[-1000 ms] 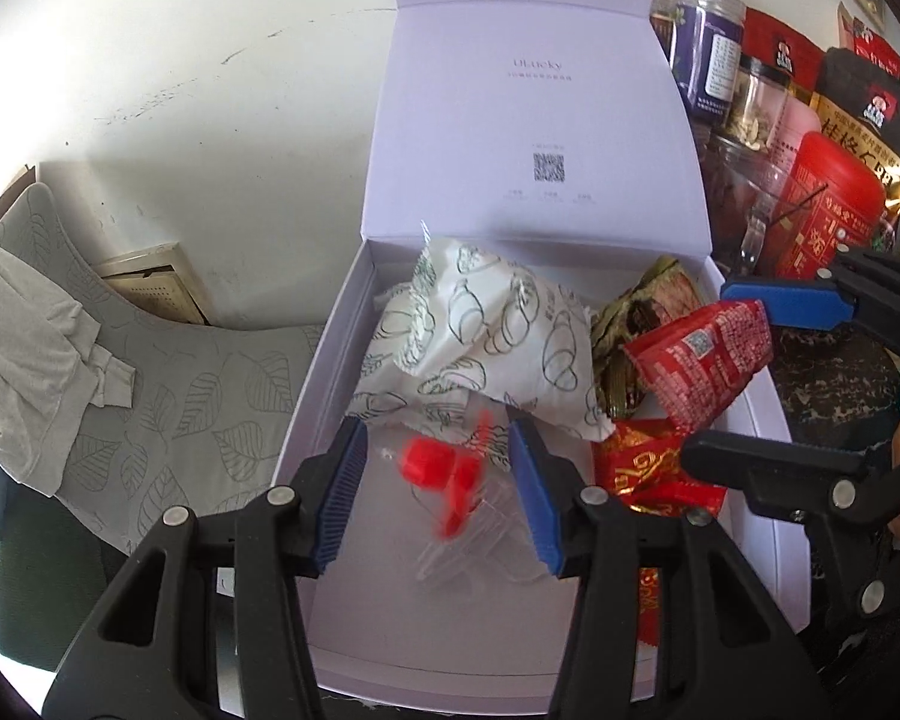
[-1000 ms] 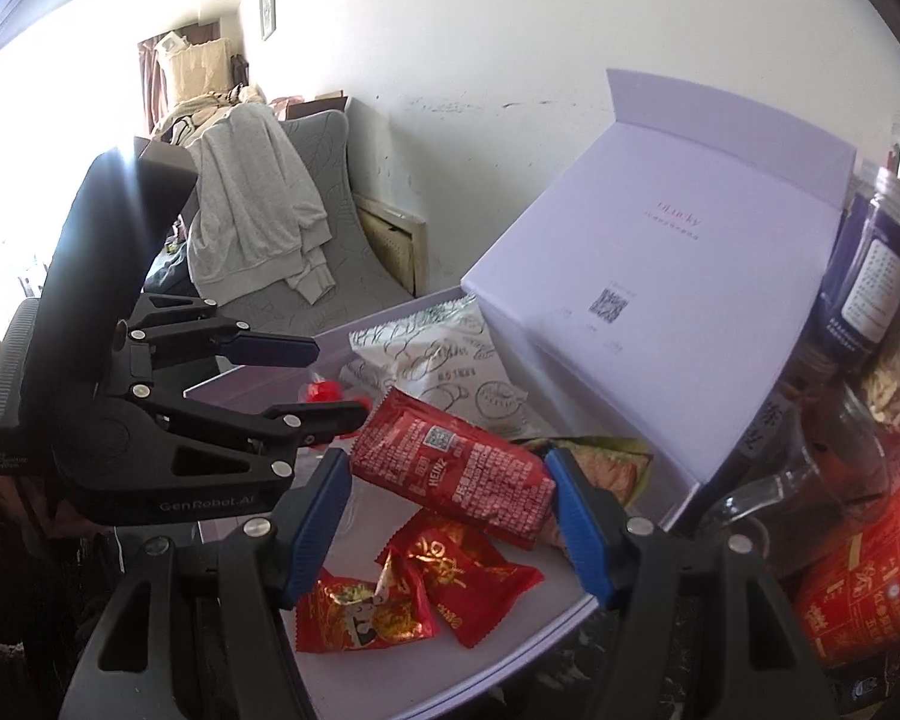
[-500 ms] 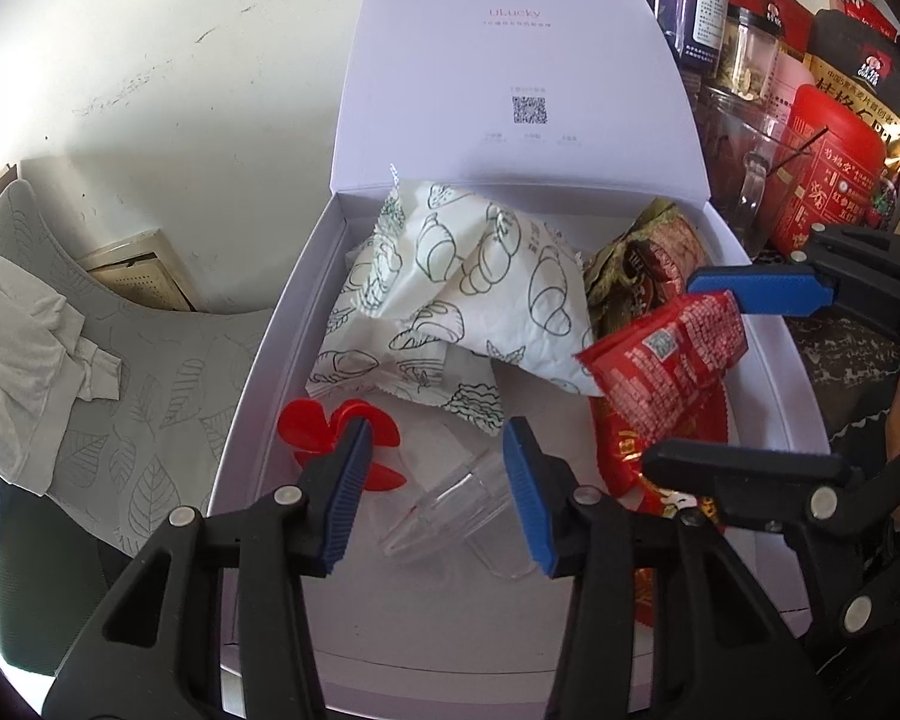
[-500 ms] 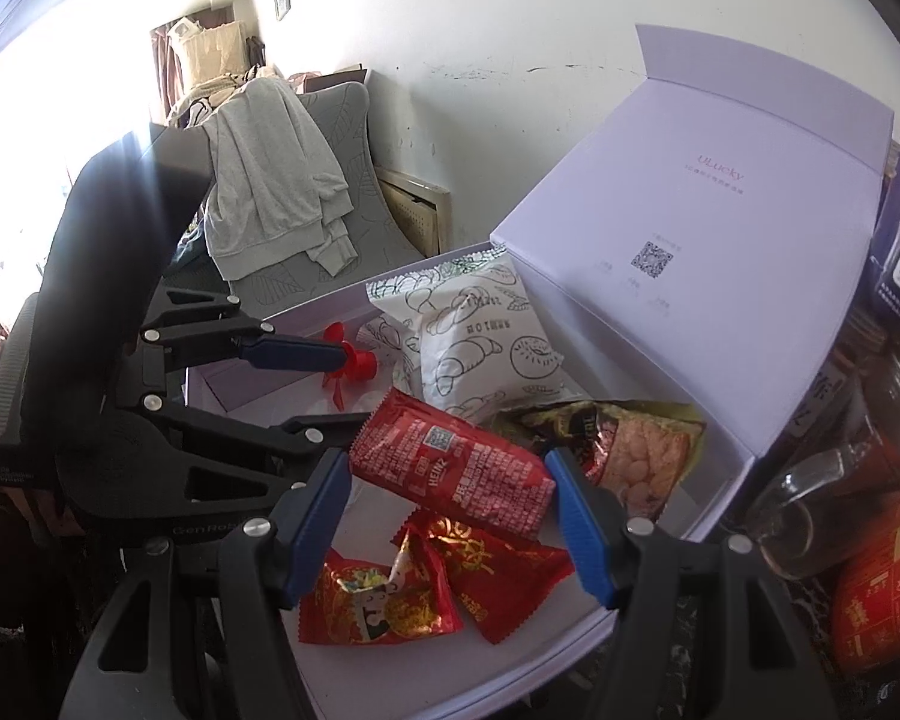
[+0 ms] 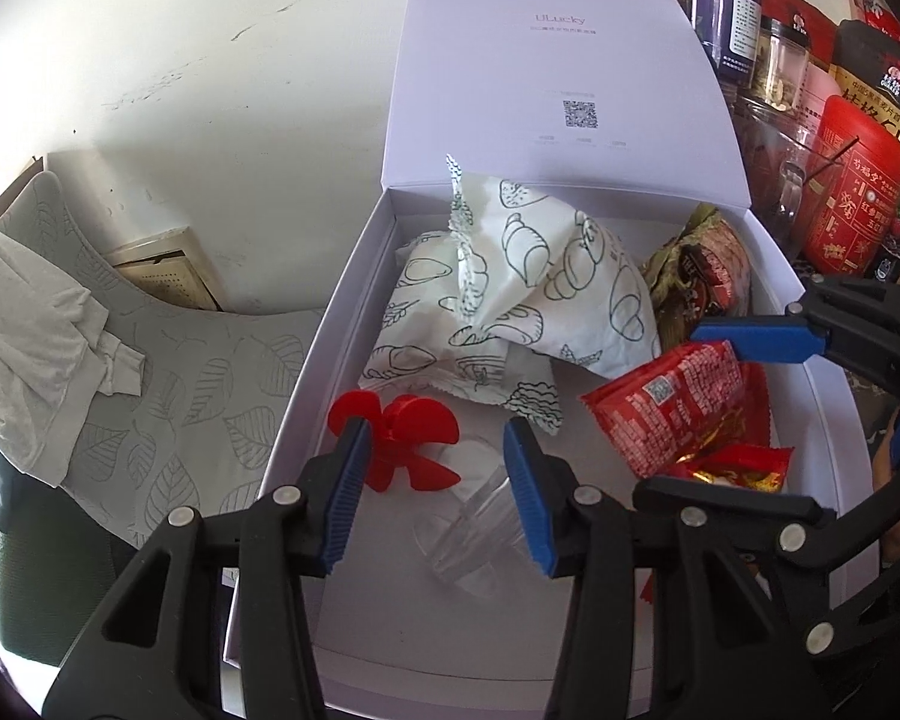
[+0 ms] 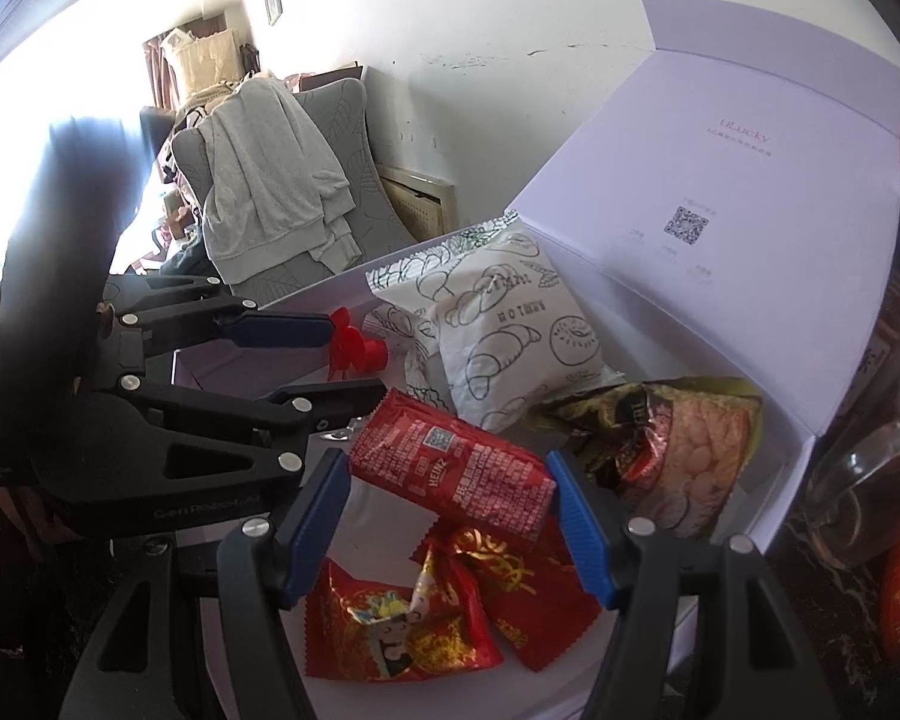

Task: Organize objects
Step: 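Lower the pinwheel and red packet into the box, open both grippers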

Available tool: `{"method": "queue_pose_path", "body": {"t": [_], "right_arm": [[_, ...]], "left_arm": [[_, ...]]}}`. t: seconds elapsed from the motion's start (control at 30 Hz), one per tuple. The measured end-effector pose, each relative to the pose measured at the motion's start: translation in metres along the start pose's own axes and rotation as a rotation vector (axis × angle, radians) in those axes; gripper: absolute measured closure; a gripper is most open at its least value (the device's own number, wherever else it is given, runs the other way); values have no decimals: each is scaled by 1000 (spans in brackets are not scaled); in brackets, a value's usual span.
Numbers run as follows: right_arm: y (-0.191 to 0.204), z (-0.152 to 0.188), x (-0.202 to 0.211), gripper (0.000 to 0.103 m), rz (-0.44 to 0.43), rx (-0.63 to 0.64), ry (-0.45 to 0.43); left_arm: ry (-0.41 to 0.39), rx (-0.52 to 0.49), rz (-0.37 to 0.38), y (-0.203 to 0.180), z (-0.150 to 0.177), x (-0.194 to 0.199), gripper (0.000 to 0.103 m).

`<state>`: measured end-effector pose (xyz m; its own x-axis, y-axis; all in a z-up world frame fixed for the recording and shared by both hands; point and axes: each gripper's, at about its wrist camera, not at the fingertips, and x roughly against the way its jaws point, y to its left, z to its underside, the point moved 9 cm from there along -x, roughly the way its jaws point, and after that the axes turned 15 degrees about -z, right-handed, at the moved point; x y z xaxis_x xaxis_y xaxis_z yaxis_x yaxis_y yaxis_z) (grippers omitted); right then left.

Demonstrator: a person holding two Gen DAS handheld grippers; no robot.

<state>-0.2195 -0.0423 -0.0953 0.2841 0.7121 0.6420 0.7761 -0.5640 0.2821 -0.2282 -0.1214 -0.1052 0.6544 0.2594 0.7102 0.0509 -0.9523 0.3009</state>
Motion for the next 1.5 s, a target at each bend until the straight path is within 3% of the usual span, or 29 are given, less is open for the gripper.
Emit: {"method": "queue_pose_path", "body": {"t": [0.2, 0.33, 0.63, 1.0, 1.13, 1.3, 1.5], "right_arm": [[-2, 3, 1, 34, -19, -27, 9], [-3, 4, -1, 33, 4, -15, 33], [-12, 2, 3, 28, 57, -8, 47], [-14, 0, 19, 28, 109, -6, 65], [-13, -1, 23, 28, 106, -4, 70], [-12, -4, 30, 28, 150, 1, 65], [-2, -4, 46, 28, 147, -16, 17]], "left_arm": [[3, 4, -5, -1, -1, 0, 56], [8, 11, -25, 2, -2, -3, 47], [2, 19, -13, 5, -3, -8, 41], [4, 70, 58, 1, -7, -1, 24], [8, 52, 93, -6, -7, 9, 23], [2, 64, 73, -6, -6, 14, 17], [20, 106, 86, 2, -3, 26, 17]]}}
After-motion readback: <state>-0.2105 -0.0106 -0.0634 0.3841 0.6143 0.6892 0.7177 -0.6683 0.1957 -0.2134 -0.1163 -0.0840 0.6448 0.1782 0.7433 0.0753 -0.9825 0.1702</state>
